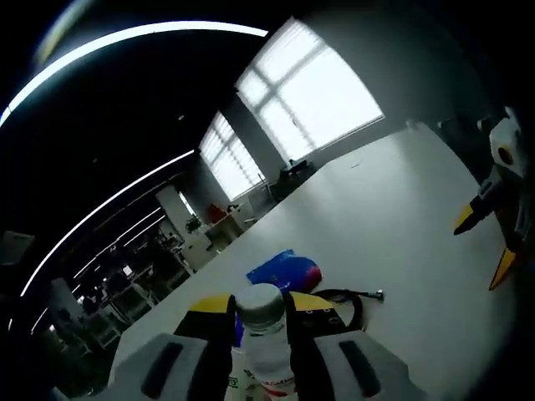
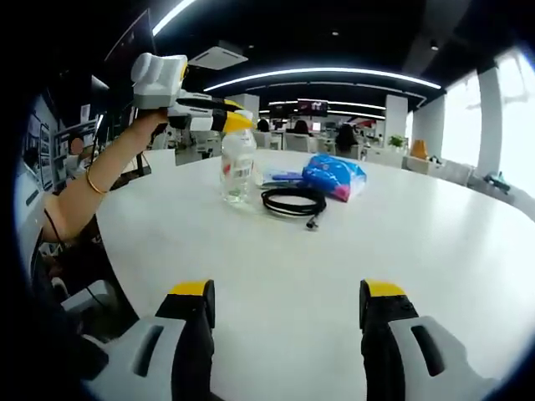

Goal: Arrange the tabletop items into an orderly group along one side of the table until the central work area is clear of visible clutter.

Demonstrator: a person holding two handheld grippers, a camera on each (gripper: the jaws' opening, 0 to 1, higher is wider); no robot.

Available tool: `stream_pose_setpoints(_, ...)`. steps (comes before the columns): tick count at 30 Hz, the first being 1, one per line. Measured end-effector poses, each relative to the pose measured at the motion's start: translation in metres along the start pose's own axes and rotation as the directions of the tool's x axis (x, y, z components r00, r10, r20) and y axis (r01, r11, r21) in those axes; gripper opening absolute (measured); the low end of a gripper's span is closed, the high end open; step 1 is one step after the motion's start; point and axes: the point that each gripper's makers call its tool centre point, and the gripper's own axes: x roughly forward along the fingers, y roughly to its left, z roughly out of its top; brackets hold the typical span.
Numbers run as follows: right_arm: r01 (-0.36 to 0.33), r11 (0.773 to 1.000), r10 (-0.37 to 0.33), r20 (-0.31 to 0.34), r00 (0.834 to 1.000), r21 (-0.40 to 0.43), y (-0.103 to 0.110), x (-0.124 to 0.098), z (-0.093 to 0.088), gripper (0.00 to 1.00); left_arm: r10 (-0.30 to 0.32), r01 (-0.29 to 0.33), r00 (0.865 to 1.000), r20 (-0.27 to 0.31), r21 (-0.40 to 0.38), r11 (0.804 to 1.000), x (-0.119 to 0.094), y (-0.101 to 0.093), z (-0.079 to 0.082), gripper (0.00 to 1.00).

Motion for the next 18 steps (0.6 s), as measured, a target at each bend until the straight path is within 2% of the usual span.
stream_pose_setpoints(4, -0.002, 1.000, 0.002, -0.001, 1.000, 0.000, 0.000, 0.000, 0.000, 0.67, 0.012, -0.012, 1.000, -0.004, -0.008, 1.000, 0.002, 0.003, -0.003, 0.22)
stream_pose_setpoints(9, 0.002, 1.000, -0.002, -0.010, 1.000, 0.000, -0.001, 0.000, -0.002, 0.67, 0.081, -0.084, 0.996, -0.036, -0.092, 0.992, 0.002, 0.022, -0.014, 0.22)
stream_pose_setpoints(13, 0.001, 1.000, -0.001, 0.000, 1.000, 0.010, -0.002, 0.001, -0.001, 0.67, 0.085, -0.090, 0.995, -0.041, -0.116, 0.989, -0.002, 0.028, -0.019, 0.23)
stream_pose_setpoints(18, -0.001, 1.000, 0.001, -0.003, 1.000, 0.006, -0.001, 0.003, -0.001, 0.67, 0.123, -0.132, 0.990, -0.062, -0.169, 0.977, -0.005, 0.039, -0.029, 0.23)
